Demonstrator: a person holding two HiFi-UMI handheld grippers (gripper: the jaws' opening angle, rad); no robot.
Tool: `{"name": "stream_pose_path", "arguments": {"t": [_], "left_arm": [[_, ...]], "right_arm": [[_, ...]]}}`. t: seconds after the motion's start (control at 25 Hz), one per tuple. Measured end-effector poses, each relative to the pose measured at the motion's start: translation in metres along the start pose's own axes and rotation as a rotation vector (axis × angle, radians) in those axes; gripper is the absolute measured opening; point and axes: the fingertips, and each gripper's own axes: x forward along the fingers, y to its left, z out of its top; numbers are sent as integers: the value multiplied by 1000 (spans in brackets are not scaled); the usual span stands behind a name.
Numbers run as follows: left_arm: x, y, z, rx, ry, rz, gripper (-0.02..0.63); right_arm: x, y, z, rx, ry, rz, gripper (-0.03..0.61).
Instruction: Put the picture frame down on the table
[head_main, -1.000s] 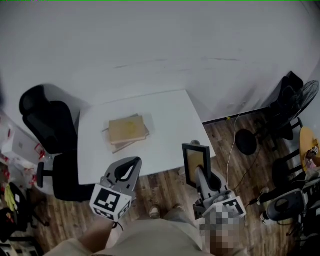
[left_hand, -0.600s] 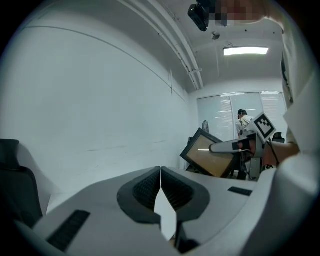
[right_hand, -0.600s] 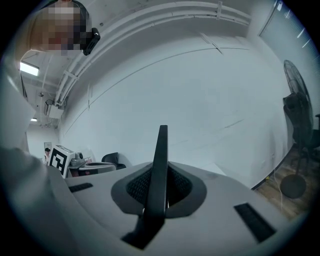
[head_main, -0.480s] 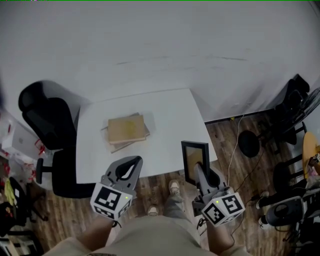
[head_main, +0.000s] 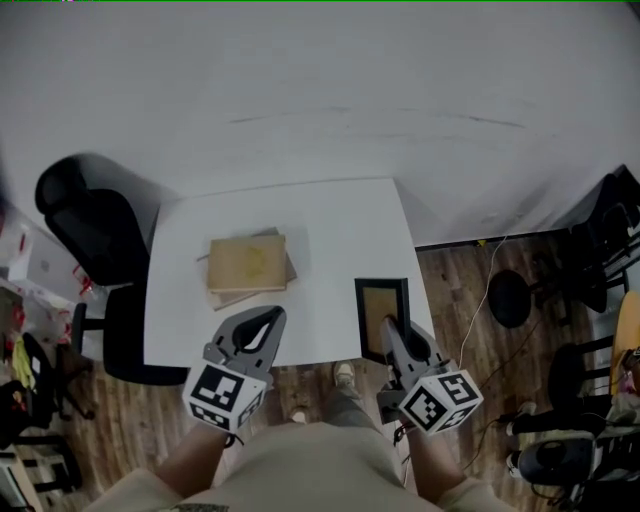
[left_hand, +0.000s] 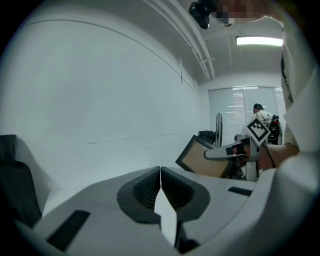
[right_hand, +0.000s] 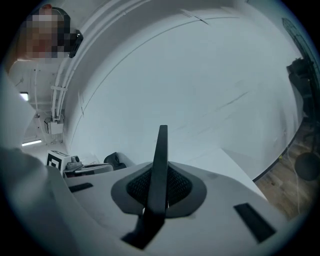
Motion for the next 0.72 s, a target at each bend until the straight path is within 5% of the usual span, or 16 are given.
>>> {"name": "stream_pose_path", "arguments": {"t": [0.72], "left_arm": [[126, 35, -25, -126, 156, 187, 23]], "right_arm": [[119, -110, -17, 202, 256, 142, 48]]}}
